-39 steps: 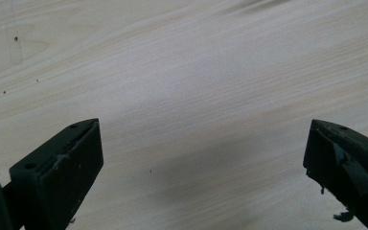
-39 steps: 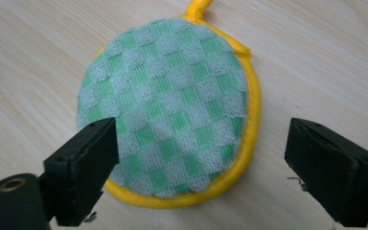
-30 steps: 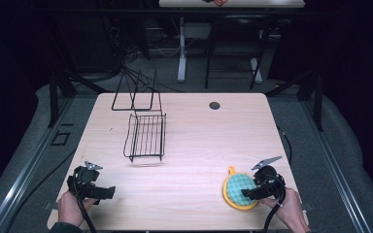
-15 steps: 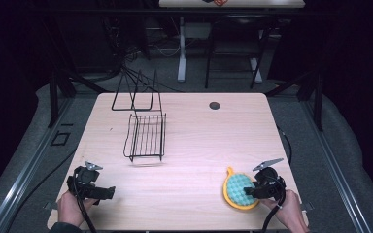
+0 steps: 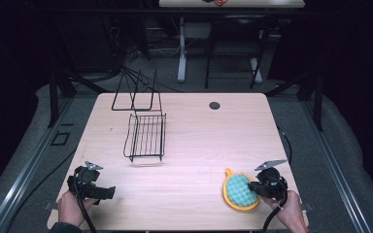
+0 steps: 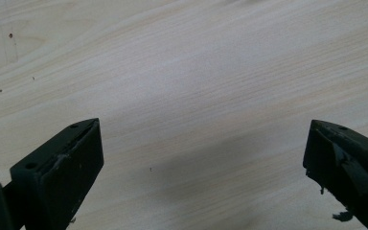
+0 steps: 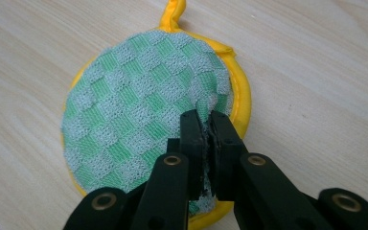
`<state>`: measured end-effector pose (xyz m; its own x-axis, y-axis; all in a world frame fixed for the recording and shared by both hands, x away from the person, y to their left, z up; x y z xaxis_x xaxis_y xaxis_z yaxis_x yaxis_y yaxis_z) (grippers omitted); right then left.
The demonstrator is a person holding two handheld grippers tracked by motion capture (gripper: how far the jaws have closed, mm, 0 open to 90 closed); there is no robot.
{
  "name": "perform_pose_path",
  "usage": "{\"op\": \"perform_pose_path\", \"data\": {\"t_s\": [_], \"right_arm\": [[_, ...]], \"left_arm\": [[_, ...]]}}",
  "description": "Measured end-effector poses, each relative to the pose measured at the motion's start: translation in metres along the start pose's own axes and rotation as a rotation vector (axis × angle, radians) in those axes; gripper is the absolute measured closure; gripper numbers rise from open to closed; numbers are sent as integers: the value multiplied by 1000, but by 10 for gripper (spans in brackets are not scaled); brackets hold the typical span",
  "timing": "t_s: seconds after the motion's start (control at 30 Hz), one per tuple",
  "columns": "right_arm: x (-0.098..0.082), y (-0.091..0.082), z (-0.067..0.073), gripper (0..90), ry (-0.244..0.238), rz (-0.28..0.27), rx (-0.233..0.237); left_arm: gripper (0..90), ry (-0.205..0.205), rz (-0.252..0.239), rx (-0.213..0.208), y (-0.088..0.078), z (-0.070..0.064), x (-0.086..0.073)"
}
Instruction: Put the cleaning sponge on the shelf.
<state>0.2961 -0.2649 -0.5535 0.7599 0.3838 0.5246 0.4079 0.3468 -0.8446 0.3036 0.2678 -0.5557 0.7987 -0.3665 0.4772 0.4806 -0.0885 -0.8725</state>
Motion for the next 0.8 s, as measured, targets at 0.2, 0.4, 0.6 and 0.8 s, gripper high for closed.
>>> {"op": "perform_pose_path", "data": {"t_s": [0.2,0.4,0.6,0.8], "right_arm": [[3,-9,4,867,-18,-38,-6],[6,-17,7,870,-29,-75,-15],[10,-22,10,870,-42,-102,-10],[16,-28,14,870,-52,-129,-4]], "left_arm": [[3,2,-4,-2,-1,0,0],[3,10,-7,-5,0,-1,0],[3,23,-16,-5,1,-4,2],[2,27,-19,-7,2,-5,2]]}}
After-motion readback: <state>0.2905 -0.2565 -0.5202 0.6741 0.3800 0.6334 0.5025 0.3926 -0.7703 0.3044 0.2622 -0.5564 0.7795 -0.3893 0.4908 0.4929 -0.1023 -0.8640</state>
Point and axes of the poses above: each handheld gripper's, and its own axes: y roughly forward along the jaws, x roughly out of its top, z roughly to its left, the point moved 2 cm from there along y, roughly forward along the jaws, and after that the axes turned 2 degrees about y, right-handed, at the moved point
